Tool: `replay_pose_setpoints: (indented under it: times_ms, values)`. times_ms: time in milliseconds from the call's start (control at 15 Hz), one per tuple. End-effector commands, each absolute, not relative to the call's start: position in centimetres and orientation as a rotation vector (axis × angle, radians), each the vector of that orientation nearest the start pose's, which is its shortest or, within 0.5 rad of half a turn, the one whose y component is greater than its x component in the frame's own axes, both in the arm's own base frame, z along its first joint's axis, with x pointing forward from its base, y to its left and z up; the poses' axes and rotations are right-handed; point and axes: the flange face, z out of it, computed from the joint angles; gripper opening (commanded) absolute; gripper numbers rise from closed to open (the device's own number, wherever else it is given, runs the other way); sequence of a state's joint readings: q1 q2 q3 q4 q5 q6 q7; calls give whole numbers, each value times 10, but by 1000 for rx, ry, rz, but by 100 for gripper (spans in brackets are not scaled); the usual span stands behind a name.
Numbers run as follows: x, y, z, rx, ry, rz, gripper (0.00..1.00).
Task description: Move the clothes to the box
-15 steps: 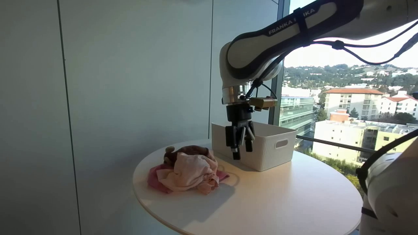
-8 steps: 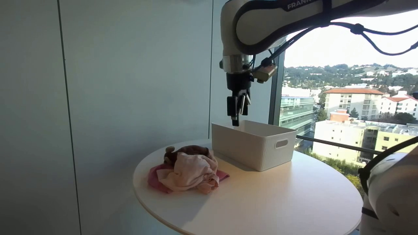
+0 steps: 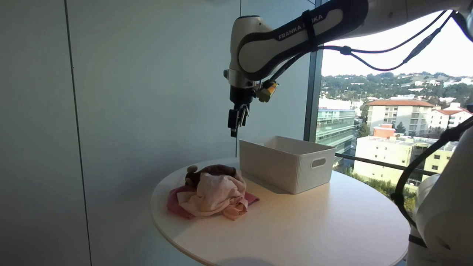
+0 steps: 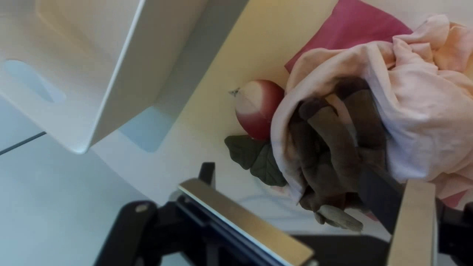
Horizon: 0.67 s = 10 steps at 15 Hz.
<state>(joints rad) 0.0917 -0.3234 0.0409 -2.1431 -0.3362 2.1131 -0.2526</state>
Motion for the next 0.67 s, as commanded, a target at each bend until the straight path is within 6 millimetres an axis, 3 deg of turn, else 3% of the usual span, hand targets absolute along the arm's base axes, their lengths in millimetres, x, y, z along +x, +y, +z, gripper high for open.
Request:
replay_pose_setpoints:
  times_ms: [0,333,600]
  values:
    - [534,73,551,-3194,-1022,-419,100]
    - [565,93,505,-3052,-1162,-264,100]
    - [580,95,460,-2935,-1143,-142,100]
